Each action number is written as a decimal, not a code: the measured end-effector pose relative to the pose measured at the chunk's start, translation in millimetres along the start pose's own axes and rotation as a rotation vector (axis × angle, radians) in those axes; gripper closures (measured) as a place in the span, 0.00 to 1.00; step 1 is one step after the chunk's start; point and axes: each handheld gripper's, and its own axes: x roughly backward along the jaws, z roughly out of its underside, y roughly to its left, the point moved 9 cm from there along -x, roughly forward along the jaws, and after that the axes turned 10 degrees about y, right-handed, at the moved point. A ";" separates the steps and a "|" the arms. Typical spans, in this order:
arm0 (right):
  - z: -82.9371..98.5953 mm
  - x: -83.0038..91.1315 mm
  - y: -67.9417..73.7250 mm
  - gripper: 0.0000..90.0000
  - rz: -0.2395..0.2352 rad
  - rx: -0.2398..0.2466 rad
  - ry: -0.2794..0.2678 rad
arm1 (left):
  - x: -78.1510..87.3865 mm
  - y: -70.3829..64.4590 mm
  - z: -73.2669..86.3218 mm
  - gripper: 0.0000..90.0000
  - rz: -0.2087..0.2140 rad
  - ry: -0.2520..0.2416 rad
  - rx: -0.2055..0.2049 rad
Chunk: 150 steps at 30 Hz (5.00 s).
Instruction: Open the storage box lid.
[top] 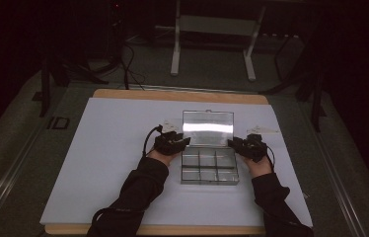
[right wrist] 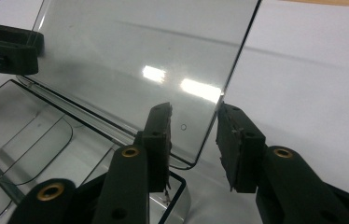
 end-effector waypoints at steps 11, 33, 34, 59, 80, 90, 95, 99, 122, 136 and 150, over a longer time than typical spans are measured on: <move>1.6 -2.3 -0.3 0.74 0.032 0.015 0.025 | -5.7 1.2 2.5 0.63 -0.004 0.042 0.026; -9.7 0.4 10.5 0.44 0.012 0.073 0.026 | 7.9 -16.7 -9.4 0.37 0.050 0.005 -0.070; -10.3 0.8 10.6 0.42 0.009 0.074 0.026 | 8.7 -19.5 -9.7 0.37 0.067 0.013 -0.079; -2.3 20.2 24.7 0.18 -0.062 0.169 0.013 | 32.7 -38.2 1.6 0.10 0.106 -0.003 -0.166; 17.5 53.3 32.3 0.18 -0.055 0.253 -0.011 | 68.9 -45.0 29.2 0.10 0.108 -0.012 -0.222; 40.1 62.4 27.7 0.18 -0.049 0.243 0.004 | 75.8 -45.8 57.6 0.10 0.114 0.016 -0.217; 51.8 67.1 22.2 0.17 -0.033 0.220 -0.006 | 78.4 -41.0 70.1 0.10 0.095 0.028 -0.225; 57.8 69.9 18.3 0.17 -0.020 0.213 -0.012 | 79.1 -35.4 80.3 0.10 0.080 0.039 -0.209; 108.3 71.1 -5.2 0.16 0.038 0.175 0.041 | 90.2 -11.0 125.1 0.09 -0.053 0.099 -0.181; 117.5 78.7 -14.7 0.16 0.091 0.172 0.039 | 100.7 -1.0 132.7 0.03 -0.115 0.087 -0.153; 118.7 84.5 -22.0 0.16 0.133 0.122 -0.007 | 101.4 -1.7 133.2 0.03 -0.138 0.068 -0.158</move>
